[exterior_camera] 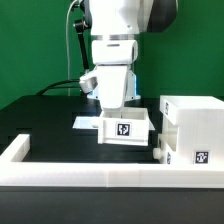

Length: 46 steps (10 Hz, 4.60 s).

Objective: Assemble drawer

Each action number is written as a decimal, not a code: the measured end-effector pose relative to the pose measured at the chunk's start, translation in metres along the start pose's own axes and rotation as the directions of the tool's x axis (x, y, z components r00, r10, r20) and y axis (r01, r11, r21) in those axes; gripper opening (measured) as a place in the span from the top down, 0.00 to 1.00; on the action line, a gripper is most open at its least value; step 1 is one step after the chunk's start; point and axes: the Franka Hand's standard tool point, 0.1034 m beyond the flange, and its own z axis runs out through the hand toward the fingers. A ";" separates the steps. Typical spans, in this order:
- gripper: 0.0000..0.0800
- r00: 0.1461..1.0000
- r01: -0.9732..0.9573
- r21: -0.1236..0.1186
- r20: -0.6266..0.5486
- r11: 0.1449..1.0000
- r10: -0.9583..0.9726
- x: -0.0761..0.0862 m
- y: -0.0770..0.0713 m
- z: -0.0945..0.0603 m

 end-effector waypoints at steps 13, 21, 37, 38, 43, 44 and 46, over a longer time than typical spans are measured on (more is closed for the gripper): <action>0.95 0.998 0.067 -0.020 0.003 0.998 -0.067 0.024 0.028 -0.002; 0.95 0.997 0.076 0.003 -0.001 0.997 -0.076 0.031 0.025 0.003; 0.95 0.995 0.102 0.006 -0.004 0.995 -0.102 0.052 0.025 0.004; 0.74 0.996 0.094 0.008 -0.003 0.996 -0.094 0.050 0.025 0.004; 0.21 0.998 0.061 0.003 -0.003 0.998 -0.061 0.058 0.024 -0.005; 0.20 0.998 0.061 0.004 0.002 0.998 -0.061 0.057 0.027 -0.013; 0.19 0.998 0.057 0.029 0.018 0.998 -0.058 0.053 0.033 -0.031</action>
Offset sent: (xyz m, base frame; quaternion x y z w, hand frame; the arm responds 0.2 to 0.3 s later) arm 0.0362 0.0077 0.0009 0.0203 -0.0202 -0.0481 0.9984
